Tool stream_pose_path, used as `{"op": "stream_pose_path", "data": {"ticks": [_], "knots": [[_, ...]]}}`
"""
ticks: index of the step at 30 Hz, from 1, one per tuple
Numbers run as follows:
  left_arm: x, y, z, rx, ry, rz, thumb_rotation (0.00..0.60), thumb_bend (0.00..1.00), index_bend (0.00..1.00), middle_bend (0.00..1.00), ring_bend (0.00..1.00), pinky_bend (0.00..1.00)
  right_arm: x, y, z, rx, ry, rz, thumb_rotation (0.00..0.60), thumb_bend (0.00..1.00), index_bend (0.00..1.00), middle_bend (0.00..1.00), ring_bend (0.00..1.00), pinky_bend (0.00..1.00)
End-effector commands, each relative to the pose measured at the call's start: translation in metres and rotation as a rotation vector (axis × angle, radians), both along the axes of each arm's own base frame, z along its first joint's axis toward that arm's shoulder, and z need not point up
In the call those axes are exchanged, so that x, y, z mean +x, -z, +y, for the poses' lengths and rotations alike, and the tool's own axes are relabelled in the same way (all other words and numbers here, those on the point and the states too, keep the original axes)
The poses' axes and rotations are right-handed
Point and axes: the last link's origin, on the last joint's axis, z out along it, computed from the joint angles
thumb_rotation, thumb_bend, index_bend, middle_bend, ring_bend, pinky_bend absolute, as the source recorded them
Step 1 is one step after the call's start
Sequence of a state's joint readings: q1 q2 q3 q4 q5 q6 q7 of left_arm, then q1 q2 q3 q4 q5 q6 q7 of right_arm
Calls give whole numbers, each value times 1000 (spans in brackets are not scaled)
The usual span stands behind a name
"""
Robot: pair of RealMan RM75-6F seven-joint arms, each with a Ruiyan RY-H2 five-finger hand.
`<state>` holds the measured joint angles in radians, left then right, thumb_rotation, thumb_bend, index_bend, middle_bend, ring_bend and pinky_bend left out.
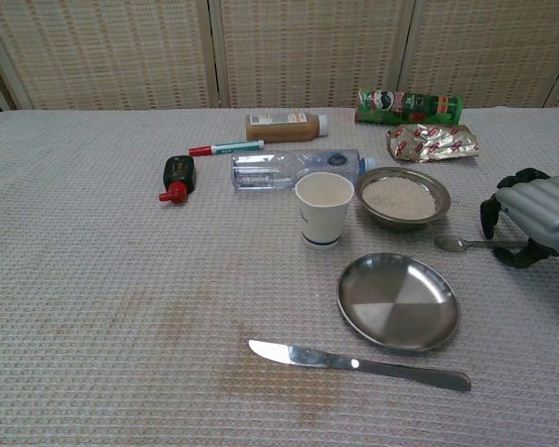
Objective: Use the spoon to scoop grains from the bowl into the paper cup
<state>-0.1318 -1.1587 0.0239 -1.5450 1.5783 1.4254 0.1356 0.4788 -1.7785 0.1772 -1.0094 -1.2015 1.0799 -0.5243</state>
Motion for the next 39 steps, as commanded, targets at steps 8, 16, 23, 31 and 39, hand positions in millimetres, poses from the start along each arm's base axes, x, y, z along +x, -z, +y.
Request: {"op": "stream_pose_path", "data": {"ticks": [8, 16, 23, 31, 39], "knots": [[0, 0, 0, -6, 2, -2, 600, 546, 0, 0, 0, 213, 1, 5, 1, 17, -6, 14, 600, 295, 560, 356, 94, 0], [0, -1, 1, -7, 1, -4, 600, 546, 0, 0, 0, 213, 4, 8, 3, 18, -23, 21, 600, 296, 593, 361, 105, 0], [-2, -1, 2, -9, -5, -5, 600, 543, 0, 0, 0, 213, 7, 5, 6, 8, -53, 48, 600, 301, 615, 432, 179, 17], [0, -1, 1, -10, 3, -12, 600, 540, 0, 0, 0, 212, 9, 8, 5, 14, -46, 55, 600, 305, 633, 461, 203, 28], [-1, -2, 0, -11, 0, -14, 600, 532, 0, 0, 0, 212, 11, 10, 4, 9, -56, 64, 600, 313, 685, 525, 269, 63]]}}
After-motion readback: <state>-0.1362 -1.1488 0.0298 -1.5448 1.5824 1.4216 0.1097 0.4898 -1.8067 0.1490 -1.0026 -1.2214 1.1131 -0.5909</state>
